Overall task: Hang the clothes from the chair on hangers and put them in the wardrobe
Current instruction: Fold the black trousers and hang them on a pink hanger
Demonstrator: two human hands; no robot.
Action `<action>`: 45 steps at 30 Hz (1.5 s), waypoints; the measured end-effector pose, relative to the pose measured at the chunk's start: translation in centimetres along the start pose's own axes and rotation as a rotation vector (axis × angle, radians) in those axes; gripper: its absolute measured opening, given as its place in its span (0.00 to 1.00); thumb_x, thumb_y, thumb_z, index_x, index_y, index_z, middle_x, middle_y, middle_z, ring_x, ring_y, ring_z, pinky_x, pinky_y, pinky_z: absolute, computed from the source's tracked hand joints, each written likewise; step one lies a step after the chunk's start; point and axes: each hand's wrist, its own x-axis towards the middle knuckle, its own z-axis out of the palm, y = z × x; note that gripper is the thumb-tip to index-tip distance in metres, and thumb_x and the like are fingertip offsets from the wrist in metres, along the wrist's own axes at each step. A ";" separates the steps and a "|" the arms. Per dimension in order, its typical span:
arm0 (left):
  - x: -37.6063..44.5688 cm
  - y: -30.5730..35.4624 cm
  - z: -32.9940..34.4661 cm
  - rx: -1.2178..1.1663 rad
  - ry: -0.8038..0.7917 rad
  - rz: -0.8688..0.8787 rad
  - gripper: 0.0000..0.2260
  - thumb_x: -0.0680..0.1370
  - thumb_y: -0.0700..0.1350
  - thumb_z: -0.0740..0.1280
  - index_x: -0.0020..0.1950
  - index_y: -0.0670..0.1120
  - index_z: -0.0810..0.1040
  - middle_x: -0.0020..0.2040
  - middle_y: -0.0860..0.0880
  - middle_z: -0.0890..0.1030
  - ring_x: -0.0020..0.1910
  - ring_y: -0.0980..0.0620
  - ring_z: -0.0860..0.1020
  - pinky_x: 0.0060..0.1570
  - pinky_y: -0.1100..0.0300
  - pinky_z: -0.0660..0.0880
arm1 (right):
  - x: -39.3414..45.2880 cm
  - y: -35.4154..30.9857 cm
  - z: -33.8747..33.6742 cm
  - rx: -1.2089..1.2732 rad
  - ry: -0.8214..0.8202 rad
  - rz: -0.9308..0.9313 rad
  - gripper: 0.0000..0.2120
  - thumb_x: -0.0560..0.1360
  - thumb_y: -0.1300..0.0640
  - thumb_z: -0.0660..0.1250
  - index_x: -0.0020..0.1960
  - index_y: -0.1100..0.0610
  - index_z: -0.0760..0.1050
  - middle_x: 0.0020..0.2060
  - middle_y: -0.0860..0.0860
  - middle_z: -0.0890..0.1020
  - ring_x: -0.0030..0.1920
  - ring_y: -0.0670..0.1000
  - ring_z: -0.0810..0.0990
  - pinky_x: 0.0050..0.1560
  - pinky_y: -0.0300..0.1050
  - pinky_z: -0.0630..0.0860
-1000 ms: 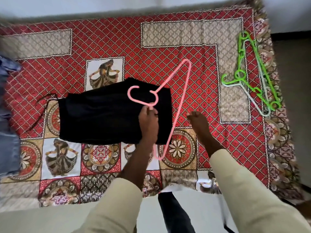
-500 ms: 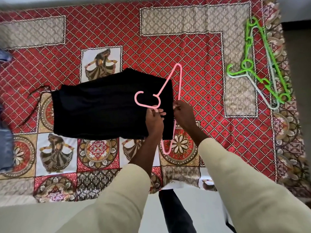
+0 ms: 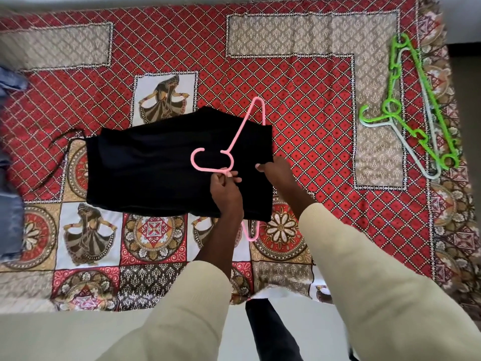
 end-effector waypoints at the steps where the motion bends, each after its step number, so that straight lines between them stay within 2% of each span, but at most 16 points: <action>1: 0.1 0.4 -0.2 0.005 -0.001 0.003 0.04 0.82 0.38 0.61 0.52 0.44 0.75 0.43 0.49 0.82 0.34 0.57 0.77 0.36 0.65 0.73 | -0.3 -0.1 0.2 0.019 0.000 -0.020 0.09 0.76 0.62 0.67 0.56 0.56 0.76 0.44 0.51 0.81 0.43 0.50 0.81 0.39 0.41 0.77; 5: 0.3 2.1 -0.9 -0.041 0.026 -0.046 0.04 0.79 0.37 0.65 0.52 0.44 0.73 0.39 0.47 0.80 0.28 0.56 0.73 0.29 0.65 0.70 | -1.0 -0.2 0.8 0.011 0.075 -0.107 0.11 0.77 0.60 0.66 0.58 0.56 0.75 0.47 0.49 0.82 0.46 0.49 0.82 0.44 0.45 0.80; 8: 0.8 3.5 -1.6 -0.071 0.089 -0.039 0.05 0.79 0.41 0.68 0.51 0.42 0.73 0.35 0.48 0.76 0.27 0.56 0.71 0.25 0.64 0.67 | -1.8 -0.8 1.3 0.039 0.093 -0.154 0.14 0.77 0.60 0.64 0.62 0.52 0.74 0.51 0.47 0.81 0.49 0.48 0.81 0.48 0.48 0.81; 14: 2.8 6.0 -4.1 -0.071 0.206 -0.016 0.07 0.80 0.43 0.65 0.43 0.45 0.77 0.30 0.50 0.72 0.25 0.56 0.67 0.25 0.61 0.65 | -3.0 -1.8 1.7 0.109 0.123 -0.171 0.17 0.78 0.60 0.63 0.65 0.48 0.75 0.56 0.47 0.80 0.55 0.49 0.79 0.55 0.50 0.79; 19: 4.4 7.6 -7.0 -0.013 0.251 0.044 0.07 0.79 0.43 0.65 0.41 0.49 0.79 0.31 0.50 0.75 0.28 0.54 0.70 0.30 0.59 0.67 | -3.8 -2.5 1.7 0.159 0.116 -0.164 0.18 0.79 0.62 0.62 0.67 0.51 0.73 0.56 0.47 0.79 0.56 0.49 0.79 0.48 0.40 0.76; 22: 5.7 8.4 -8.5 0.001 0.296 0.045 0.06 0.79 0.45 0.66 0.44 0.46 0.79 0.33 0.50 0.77 0.31 0.53 0.72 0.34 0.57 0.69 | -4.5 -3.3 1.6 0.224 0.086 -0.162 0.17 0.80 0.62 0.63 0.67 0.52 0.74 0.57 0.48 0.81 0.57 0.49 0.80 0.52 0.45 0.79; 25: 7.2 8.8 -9.7 -0.061 0.328 -0.016 0.10 0.79 0.46 0.66 0.38 0.47 0.76 0.30 0.50 0.75 0.27 0.54 0.70 0.31 0.59 0.68 | -5.0 -3.8 1.3 0.290 0.053 -0.167 0.16 0.78 0.62 0.65 0.64 0.52 0.76 0.56 0.49 0.83 0.55 0.51 0.83 0.56 0.52 0.80; 28: 8.0 10.2 -11.0 -0.080 0.286 -0.108 0.13 0.79 0.43 0.66 0.34 0.45 0.72 0.26 0.51 0.71 0.20 0.56 0.66 0.24 0.64 0.62 | -6.3 -4.3 1.3 0.310 0.039 -0.159 0.16 0.78 0.63 0.66 0.64 0.52 0.76 0.54 0.48 0.84 0.54 0.50 0.84 0.56 0.53 0.80; 31: 9.2 12.5 -12.1 -0.067 0.232 -0.221 0.12 0.78 0.39 0.66 0.34 0.44 0.73 0.27 0.49 0.70 0.18 0.57 0.64 0.20 0.66 0.58 | -8.1 -5.7 1.5 0.386 0.018 -0.144 0.17 0.78 0.64 0.66 0.64 0.52 0.77 0.54 0.49 0.85 0.54 0.52 0.84 0.53 0.52 0.81; 33: 9.6 13.5 -12.5 -0.024 0.188 -0.140 0.10 0.76 0.42 0.67 0.35 0.42 0.75 0.29 0.46 0.73 0.20 0.52 0.69 0.24 0.62 0.65 | -9.6 -7.6 2.9 0.424 -0.017 -0.198 0.17 0.77 0.65 0.66 0.64 0.53 0.77 0.55 0.50 0.84 0.55 0.53 0.84 0.54 0.52 0.81; 35: 8.9 14.2 -12.0 0.123 0.130 0.005 0.12 0.75 0.49 0.66 0.39 0.40 0.79 0.34 0.41 0.79 0.29 0.42 0.77 0.32 0.52 0.73 | -10.5 -9.8 5.1 0.406 -0.048 -0.254 0.16 0.78 0.66 0.65 0.62 0.54 0.77 0.56 0.52 0.84 0.55 0.53 0.83 0.54 0.51 0.81; 36: 8.8 14.6 -11.8 0.178 0.082 0.051 0.13 0.75 0.50 0.66 0.41 0.40 0.79 0.35 0.41 0.80 0.32 0.41 0.77 0.34 0.52 0.74 | -10.8 -11.0 6.4 0.388 -0.059 -0.272 0.15 0.78 0.66 0.64 0.62 0.53 0.77 0.56 0.52 0.84 0.55 0.53 0.83 0.55 0.51 0.80; 38: 8.8 16.1 -12.3 0.139 0.023 0.029 0.10 0.78 0.46 0.66 0.39 0.42 0.76 0.29 0.47 0.76 0.26 0.49 0.73 0.28 0.60 0.68 | -11.1 -12.7 7.8 0.350 -0.055 -0.284 0.15 0.79 0.65 0.64 0.62 0.51 0.77 0.57 0.51 0.83 0.56 0.53 0.82 0.56 0.51 0.79; 41: 11.8 18.3 -15.1 -0.045 0.041 -0.172 0.13 0.79 0.37 0.64 0.34 0.44 0.71 0.22 0.52 0.68 0.16 0.58 0.64 0.18 0.69 0.57 | -10.2 -12.7 7.0 0.337 0.009 -0.220 0.16 0.78 0.65 0.64 0.63 0.52 0.77 0.56 0.51 0.83 0.56 0.53 0.82 0.55 0.51 0.80; 43: 13.2 19.1 -16.4 -0.066 -0.005 -0.208 0.14 0.80 0.37 0.63 0.35 0.45 0.70 0.22 0.52 0.68 0.16 0.59 0.63 0.17 0.68 0.56 | -9.4 -11.4 6.6 0.356 0.040 -0.142 0.17 0.78 0.65 0.64 0.63 0.51 0.77 0.56 0.51 0.83 0.56 0.55 0.82 0.55 0.52 0.80; 45: 13.6 18.7 -15.5 -0.010 -0.017 -0.178 0.13 0.80 0.39 0.63 0.36 0.44 0.71 0.26 0.50 0.70 0.17 0.58 0.66 0.18 0.67 0.59 | -9.2 -10.4 7.0 0.419 0.084 -0.076 0.16 0.78 0.66 0.63 0.62 0.51 0.77 0.56 0.53 0.83 0.55 0.55 0.82 0.52 0.50 0.80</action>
